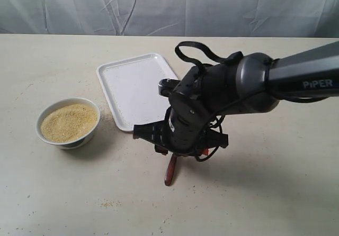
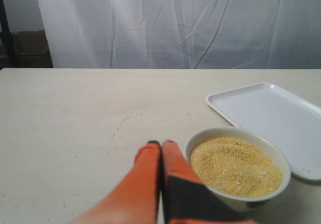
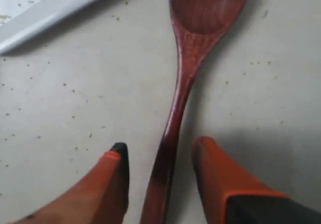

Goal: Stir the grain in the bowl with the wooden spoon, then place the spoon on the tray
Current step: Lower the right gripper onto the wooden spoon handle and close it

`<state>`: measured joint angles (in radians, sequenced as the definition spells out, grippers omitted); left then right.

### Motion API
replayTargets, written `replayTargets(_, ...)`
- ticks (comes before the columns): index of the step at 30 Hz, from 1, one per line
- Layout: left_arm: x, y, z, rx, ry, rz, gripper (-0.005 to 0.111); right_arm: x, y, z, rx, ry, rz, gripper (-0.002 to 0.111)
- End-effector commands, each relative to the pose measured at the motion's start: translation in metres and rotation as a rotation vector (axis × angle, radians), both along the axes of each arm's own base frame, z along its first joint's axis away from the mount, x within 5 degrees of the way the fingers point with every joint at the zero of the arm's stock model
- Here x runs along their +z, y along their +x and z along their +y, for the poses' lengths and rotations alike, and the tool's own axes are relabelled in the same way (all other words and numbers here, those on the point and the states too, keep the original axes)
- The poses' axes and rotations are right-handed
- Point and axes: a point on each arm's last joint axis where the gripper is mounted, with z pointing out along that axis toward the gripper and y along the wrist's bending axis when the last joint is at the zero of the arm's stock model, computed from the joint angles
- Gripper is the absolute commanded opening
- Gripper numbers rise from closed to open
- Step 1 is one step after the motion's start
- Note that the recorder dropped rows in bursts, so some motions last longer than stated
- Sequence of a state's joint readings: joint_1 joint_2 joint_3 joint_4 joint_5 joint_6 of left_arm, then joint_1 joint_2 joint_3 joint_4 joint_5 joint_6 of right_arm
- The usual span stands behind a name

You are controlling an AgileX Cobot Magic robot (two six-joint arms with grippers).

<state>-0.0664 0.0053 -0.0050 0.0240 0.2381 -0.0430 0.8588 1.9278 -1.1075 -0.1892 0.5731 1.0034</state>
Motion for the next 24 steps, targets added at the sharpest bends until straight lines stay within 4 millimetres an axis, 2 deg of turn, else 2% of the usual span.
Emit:
replayTargets(1, -0.001, 0.0, 0.0, 0.004, 0.0, -0.006, 0.0, -0.008, 0.003, 0.0, -0.004, -0.026, -0.014, 0.042)
replayTargets(5, -0.001, 0.0, 0.0, 0.004, 0.0, -0.006, 0.0, -0.011, 0.004, 0.0, 0.002, -0.037, -0.018, 0.041)
replayTargets(6, -0.001, 0.0, 0.0, 0.004, 0.0, -0.006, 0.0, -0.012, 0.004, 0.0, 0.002, -0.04, -0.016, 0.038)
replayTargets(11, -0.001, 0.0, 0.0, 0.004, 0.0, -0.006, 0.0, -0.018, 0.003, 0.0, -0.004, -0.054, 0.001, 0.0)
replayTargets(14, -0.001, 0.0, 0.0, 0.004, 0.0, -0.006, 0.0, -0.011, 0.003, -0.001, -0.014, -0.043, 0.0, 0.0)
replayTargets(17, -0.001, 0.0, 0.0, 0.004, 0.0, -0.006, 0.0, 0.013, 0.001, -0.005, 0.02, -0.036, -0.04, 0.0)
replayTargets(21, -0.001, 0.0, 0.0, 0.004, 0.0, -0.006, 0.0, 0.06, -0.002, -0.016, 0.106, -0.047, -0.157, 0.0)
replayTargets(24, -0.001, 0.0, 0.0, 0.004, 0.0, -0.006, 0.0, 0.091, -0.005, -0.02, 0.243, -0.013, -0.269, 0.0)
